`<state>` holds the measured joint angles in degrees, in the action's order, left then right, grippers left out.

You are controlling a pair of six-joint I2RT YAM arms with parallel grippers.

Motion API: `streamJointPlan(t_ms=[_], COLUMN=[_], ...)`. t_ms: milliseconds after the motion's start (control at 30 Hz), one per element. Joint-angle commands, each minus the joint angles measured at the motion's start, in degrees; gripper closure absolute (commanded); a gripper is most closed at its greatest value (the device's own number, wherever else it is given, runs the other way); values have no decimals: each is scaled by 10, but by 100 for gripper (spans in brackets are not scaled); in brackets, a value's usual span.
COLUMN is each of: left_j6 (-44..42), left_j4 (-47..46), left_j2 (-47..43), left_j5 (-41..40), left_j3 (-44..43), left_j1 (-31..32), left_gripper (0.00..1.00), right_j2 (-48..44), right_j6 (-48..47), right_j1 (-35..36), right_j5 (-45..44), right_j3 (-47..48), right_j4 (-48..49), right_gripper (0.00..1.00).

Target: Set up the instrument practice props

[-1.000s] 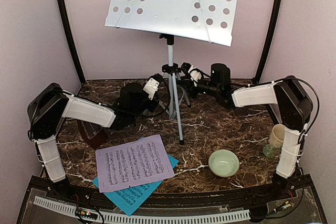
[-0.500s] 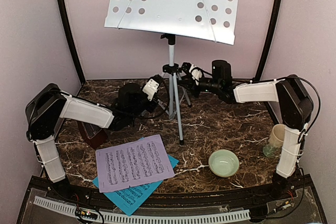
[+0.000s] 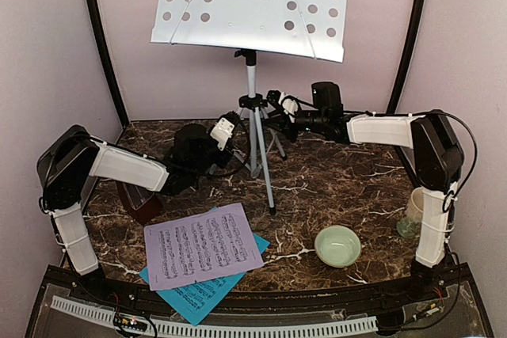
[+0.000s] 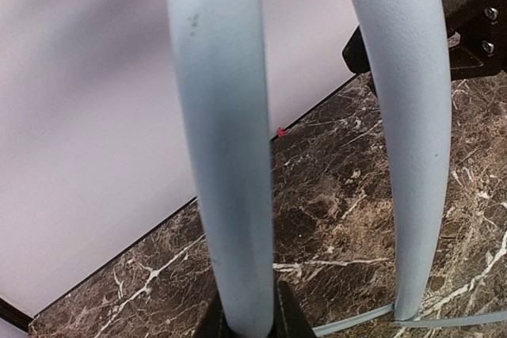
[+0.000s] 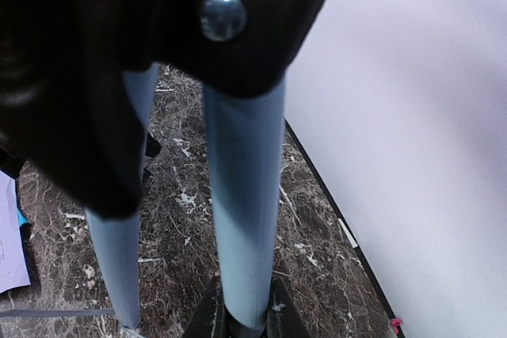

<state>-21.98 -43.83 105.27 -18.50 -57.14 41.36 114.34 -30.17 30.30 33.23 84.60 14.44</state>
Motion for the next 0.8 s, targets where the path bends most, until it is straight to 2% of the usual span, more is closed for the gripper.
streamJointPlan(t_ms=[0, 267, 500, 700, 767], left_j6=[-87, -114, -76, -18, -12], left_j4=[31, 14, 37, 78, 79], left_j2=[-12, 9, -8, 1, 4], left_j5=[-41, -42, -29, -17, -20], left_j3=[25, 24, 37, 14, 14], left_j1=[-34, -43, -22, -5, 1], left_gripper=[100, 100, 100, 100, 100], right_j2=[-6, 5, 26, -3, -24], right_j6=[-17, -34, -17, -7, -5], right_j1=[-52, -63, -63, -41, -31], right_j5=[-91, -91, -67, -65, -71], right_j3=[50, 62, 103, 45, -3], right_j4=[41, 30, 21, 52, 79], right_gripper=[100, 100, 99, 75, 63])
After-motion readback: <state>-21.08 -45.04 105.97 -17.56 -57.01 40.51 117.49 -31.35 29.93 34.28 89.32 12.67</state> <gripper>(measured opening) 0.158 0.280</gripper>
